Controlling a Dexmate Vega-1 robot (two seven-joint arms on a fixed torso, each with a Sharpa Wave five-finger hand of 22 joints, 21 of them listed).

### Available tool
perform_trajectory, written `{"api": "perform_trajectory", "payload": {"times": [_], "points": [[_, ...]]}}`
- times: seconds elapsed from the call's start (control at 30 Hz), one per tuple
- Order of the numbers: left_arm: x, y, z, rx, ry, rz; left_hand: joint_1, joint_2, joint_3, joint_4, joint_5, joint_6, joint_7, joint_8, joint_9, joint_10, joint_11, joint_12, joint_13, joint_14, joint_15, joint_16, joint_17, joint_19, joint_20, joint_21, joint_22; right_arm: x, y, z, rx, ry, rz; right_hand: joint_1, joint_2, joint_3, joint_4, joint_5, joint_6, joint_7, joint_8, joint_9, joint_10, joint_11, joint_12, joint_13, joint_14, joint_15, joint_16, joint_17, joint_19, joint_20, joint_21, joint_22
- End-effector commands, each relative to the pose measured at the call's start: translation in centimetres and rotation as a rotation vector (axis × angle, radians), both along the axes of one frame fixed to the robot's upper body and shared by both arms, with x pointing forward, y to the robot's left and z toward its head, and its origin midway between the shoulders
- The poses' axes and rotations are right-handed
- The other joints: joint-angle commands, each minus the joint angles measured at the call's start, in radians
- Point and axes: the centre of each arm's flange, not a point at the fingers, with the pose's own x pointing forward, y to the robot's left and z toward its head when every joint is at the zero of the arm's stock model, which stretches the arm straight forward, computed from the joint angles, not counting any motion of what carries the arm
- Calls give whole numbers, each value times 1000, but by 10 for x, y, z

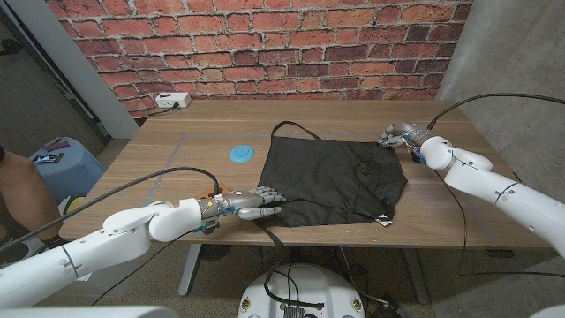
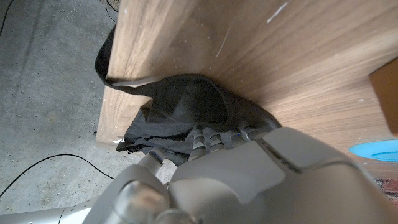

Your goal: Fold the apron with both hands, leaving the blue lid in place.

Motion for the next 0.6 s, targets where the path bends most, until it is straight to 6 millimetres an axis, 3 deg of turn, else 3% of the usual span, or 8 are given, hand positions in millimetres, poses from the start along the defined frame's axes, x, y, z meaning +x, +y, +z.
{"api": "perform_trajectory", "payload": {"times": [0.03,0.6], "points": [[3,0,1,-8,6,-1,-9,5,3,2,0,7,0,4,2,1,-4,-1,2,-36,-7,0,2,-96,0,9,2,-9,2,9,-11,-12,-15,13,0,-1,9,3,12,2,6,2,7,-1,1,-1,14,-121,-10,7,3,-21,8,4],[5,2,1,-19,5,-2,-8,5,6,1,0,13,-1,3,2,1,-5,-2,2,-35,-7,-1,2,-95,0,8,1,-21,15,16,0,-2,-2,33,-2,-12,14,3,22,3,10,-4,23,2,-3,-9,35,-121,-28,24,6,-19,13,5]]}}
